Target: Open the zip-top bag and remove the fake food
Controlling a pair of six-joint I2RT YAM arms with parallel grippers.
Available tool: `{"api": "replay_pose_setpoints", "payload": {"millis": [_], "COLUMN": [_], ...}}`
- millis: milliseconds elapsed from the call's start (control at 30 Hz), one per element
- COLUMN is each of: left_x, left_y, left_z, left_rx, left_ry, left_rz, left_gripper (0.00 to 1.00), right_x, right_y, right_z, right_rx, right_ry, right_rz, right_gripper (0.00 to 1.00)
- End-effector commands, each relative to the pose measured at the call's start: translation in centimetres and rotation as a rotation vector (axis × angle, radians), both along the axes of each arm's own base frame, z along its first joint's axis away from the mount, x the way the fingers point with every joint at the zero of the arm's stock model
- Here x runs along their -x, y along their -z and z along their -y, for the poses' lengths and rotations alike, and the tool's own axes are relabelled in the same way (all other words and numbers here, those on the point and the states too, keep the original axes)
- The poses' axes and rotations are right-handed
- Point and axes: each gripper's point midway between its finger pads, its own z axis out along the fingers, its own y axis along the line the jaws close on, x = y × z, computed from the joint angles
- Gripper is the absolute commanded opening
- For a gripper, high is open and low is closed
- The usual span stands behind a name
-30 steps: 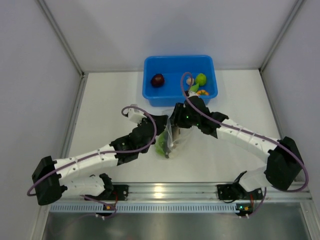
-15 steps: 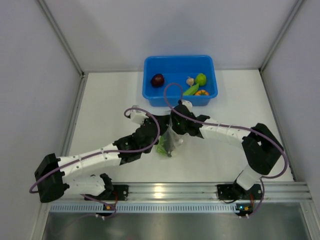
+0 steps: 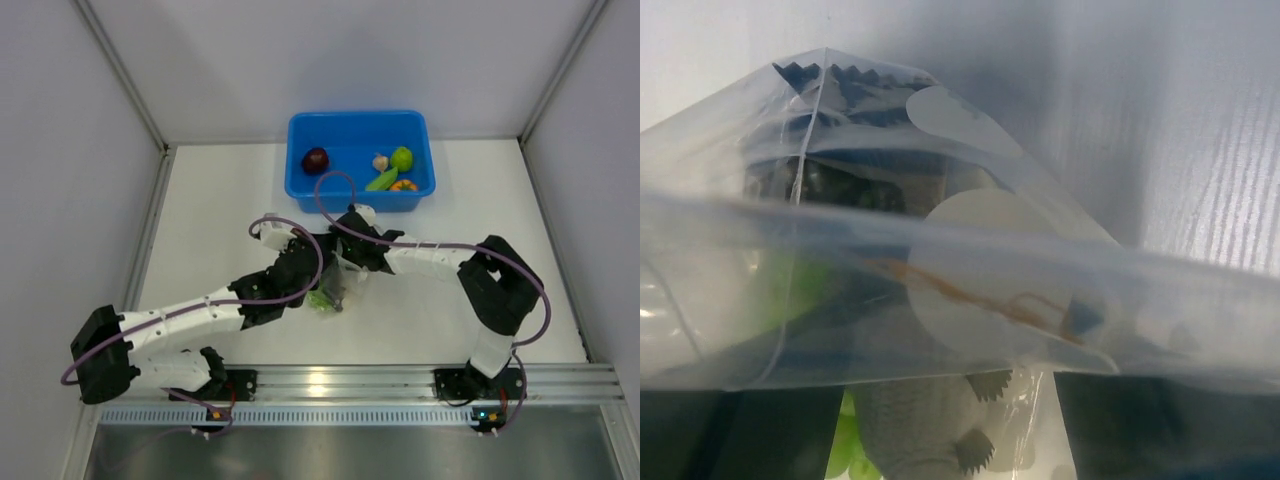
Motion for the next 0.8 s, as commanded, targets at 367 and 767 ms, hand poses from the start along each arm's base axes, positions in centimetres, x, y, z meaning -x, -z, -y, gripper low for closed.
{"api": "replay_pose_setpoints", "payload": {"millis": [367,767], "left_x": [0.3,0.5], "left_y": [-3.2,-2.1], "left_z": [-0.1,-1.6], "left_rx": [0.086,0.061], "left_ry": [0.009,-0.020], "left_rz": [0.070,0.072], "left_gripper": [0.00,0.00], "right_x": [0.1,0.0], "right_y": [4.9,3.4], "right_z": [1.5,2.3], "right_rx": [0.285,0.286], "right_ry": [-0.024,-0.019], "right_rz": [-0.013,0.030], "right_gripper": [0.72,0.37]}}
